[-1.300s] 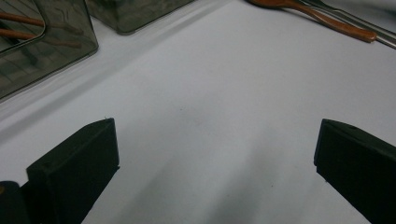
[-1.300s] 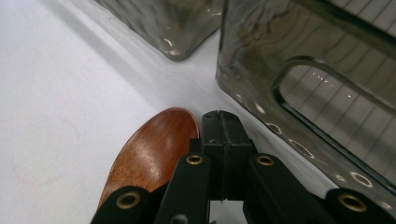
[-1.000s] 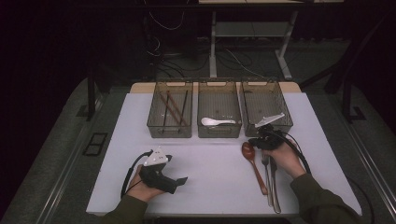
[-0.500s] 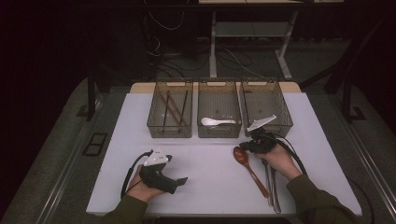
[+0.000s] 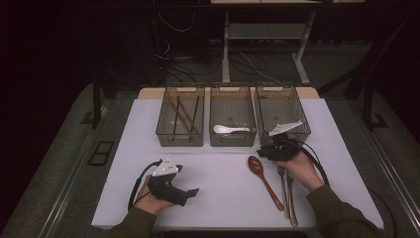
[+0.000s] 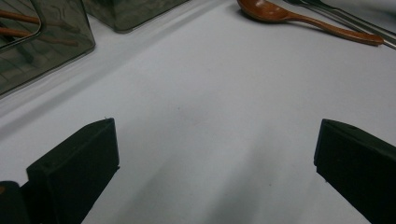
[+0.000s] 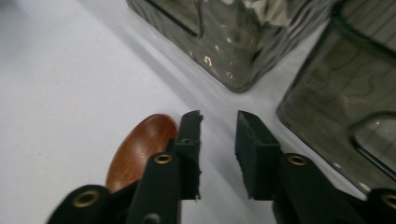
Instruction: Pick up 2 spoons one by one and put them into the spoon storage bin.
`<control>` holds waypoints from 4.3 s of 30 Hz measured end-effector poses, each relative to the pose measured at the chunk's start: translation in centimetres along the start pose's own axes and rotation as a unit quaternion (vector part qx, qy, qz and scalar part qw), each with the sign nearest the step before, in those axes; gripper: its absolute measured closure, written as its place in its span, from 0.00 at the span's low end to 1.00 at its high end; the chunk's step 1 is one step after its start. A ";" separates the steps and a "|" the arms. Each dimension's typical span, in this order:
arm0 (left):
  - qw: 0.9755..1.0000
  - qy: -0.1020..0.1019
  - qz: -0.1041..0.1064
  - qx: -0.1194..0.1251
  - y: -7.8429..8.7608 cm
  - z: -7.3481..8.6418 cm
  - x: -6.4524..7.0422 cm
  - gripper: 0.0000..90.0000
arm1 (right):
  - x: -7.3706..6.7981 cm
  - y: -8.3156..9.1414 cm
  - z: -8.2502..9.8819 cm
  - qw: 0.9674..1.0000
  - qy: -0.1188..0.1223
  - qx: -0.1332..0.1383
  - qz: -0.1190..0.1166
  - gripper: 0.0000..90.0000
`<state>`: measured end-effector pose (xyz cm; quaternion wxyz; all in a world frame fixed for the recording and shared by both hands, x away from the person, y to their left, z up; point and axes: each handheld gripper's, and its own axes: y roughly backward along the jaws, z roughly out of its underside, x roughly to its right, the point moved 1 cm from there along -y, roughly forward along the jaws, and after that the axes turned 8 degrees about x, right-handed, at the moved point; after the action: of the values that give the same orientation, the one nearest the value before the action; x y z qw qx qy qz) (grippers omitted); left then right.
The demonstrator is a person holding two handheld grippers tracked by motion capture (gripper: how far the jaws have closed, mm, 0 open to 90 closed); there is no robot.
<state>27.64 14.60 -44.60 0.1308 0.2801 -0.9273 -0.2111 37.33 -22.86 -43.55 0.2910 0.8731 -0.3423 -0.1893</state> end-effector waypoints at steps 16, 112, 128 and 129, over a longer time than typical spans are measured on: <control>1.000 0.001 0.003 -0.001 -0.1 0.0 0.0 0.00 | -1.9 0.4 1.5 0.999 -0.010 -0.007 -0.039 0.52; 0.999 0.001 0.034 0.004 -0.2 0.4 -0.1 0.00 | -2.7 0.1 -6.2 0.997 0.014 0.073 -0.035 0.90; 0.999 0.001 0.036 0.004 -0.2 0.4 0.0 0.00 | -1.5 -2.2 -11.9 0.995 0.007 0.102 -0.016 0.90; 0.999 0.001 0.037 0.005 -0.2 0.4 0.0 0.00 | -1.4 -2.4 -12.2 0.994 0.006 0.105 -0.013 0.90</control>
<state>27.63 14.58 -45.09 0.1383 0.2466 -0.9378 -0.2016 44.07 -15.81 -35.64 0.1978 0.9044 -0.3467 -0.1507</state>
